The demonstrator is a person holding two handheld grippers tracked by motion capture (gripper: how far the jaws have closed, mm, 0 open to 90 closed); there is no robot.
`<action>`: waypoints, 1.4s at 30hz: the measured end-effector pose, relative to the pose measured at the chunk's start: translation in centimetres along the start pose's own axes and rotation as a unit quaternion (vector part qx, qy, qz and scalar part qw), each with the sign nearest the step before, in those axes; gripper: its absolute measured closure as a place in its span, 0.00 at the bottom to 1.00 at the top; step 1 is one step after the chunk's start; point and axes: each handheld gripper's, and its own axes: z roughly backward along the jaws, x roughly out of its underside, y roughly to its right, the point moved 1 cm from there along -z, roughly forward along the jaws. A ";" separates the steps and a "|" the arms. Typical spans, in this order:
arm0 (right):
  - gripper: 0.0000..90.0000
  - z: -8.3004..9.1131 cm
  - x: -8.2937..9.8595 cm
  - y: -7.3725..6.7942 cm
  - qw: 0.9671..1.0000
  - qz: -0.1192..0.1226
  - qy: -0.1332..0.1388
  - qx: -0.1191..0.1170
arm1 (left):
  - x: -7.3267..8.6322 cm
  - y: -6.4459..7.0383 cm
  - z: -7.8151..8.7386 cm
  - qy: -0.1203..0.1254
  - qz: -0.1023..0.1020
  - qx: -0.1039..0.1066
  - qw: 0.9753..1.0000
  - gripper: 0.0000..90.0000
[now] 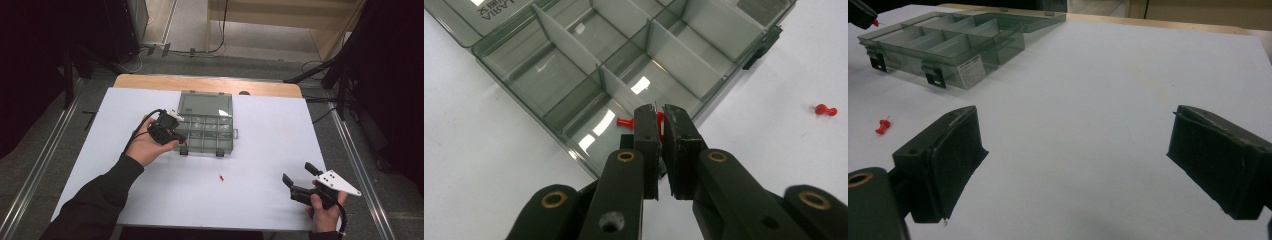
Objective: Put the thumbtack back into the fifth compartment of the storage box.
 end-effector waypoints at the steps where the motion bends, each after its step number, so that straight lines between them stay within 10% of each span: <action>1: 0.08 0.0 0.0 0.0 1.000 0.001 0.000 0.000 | 0.0 -0.1 0.0 -0.001 0.000 0.000 1.000 0.94; 32: 0.08 -0.1 0.0 0.2 1.000 0.000 0.002 -0.003 | -1.1 -1.8 -0.6 -0.010 0.014 -0.015 1.000 0.94; 42: 0.08 0.0 0.0 0.2 1.000 0.001 0.002 -0.002 | -1.1 -1.6 -0.2 0.007 0.023 0.006 1.000 0.73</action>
